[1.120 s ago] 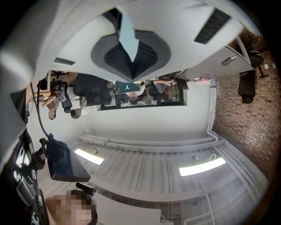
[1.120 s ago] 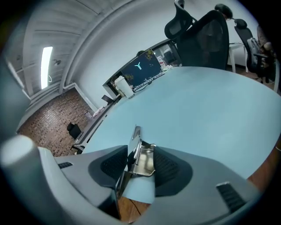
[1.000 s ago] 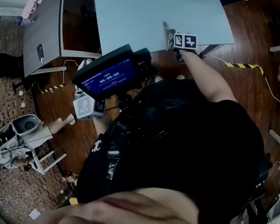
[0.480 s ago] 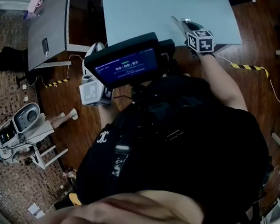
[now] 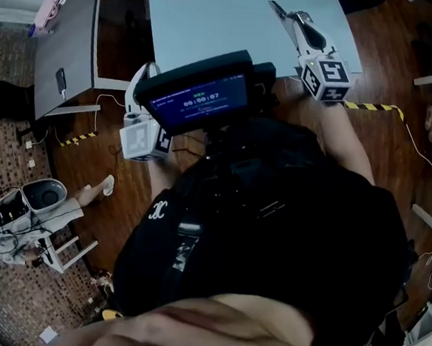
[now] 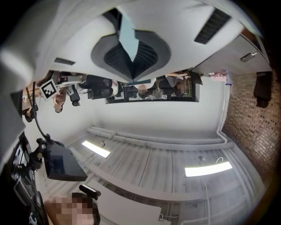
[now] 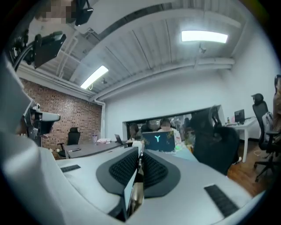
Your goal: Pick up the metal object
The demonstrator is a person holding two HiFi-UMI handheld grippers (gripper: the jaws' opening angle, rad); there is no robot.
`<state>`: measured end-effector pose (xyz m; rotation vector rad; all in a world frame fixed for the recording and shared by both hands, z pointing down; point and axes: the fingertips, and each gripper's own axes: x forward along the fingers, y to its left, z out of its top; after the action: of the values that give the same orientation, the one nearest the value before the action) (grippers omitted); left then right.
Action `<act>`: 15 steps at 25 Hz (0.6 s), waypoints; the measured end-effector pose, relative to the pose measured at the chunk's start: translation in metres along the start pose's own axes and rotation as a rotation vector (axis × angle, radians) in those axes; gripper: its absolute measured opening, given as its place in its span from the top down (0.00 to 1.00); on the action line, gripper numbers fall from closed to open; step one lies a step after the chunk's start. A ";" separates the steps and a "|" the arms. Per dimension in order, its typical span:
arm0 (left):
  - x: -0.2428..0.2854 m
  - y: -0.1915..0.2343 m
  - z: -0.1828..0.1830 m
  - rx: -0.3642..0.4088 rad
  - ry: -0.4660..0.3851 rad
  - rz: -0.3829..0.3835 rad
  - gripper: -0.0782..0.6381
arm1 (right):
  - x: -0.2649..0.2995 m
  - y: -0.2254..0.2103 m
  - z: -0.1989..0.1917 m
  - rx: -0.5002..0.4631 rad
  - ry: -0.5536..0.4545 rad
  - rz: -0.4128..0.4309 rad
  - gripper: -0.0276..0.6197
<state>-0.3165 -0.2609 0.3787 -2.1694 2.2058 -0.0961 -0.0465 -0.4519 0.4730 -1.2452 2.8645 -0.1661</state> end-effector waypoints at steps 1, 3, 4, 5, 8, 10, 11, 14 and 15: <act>0.001 0.002 -0.003 0.010 -0.006 -0.008 0.87 | -0.007 -0.001 0.019 -0.019 -0.045 -0.011 0.94; 0.002 0.009 -0.012 0.032 -0.018 -0.023 0.87 | -0.024 -0.002 0.054 -0.062 -0.130 -0.029 0.94; 0.003 0.010 -0.015 0.034 -0.022 -0.029 0.87 | -0.032 -0.001 0.070 -0.083 -0.169 -0.037 0.94; 0.004 0.011 -0.015 0.030 -0.026 -0.034 0.87 | -0.041 0.002 0.086 -0.104 -0.207 -0.043 0.94; 0.009 0.005 -0.007 0.008 -0.031 -0.045 0.87 | -0.066 0.014 0.126 -0.170 -0.303 -0.057 0.94; 0.011 0.004 -0.007 0.004 -0.034 -0.052 0.87 | -0.081 0.024 0.148 -0.222 -0.353 -0.060 0.94; 0.012 0.004 -0.010 0.003 -0.036 -0.052 0.87 | -0.087 0.028 0.158 -0.241 -0.370 -0.054 0.94; 0.022 -0.005 -0.006 -0.005 -0.032 -0.044 0.87 | -0.095 0.027 0.174 -0.258 -0.390 -0.035 0.94; 0.027 -0.010 -0.003 0.007 -0.030 -0.045 0.87 | -0.097 0.022 0.177 -0.260 -0.392 -0.034 0.94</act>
<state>-0.3073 -0.2883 0.3833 -2.2022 2.1383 -0.0717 0.0132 -0.3829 0.2918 -1.2001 2.5809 0.4161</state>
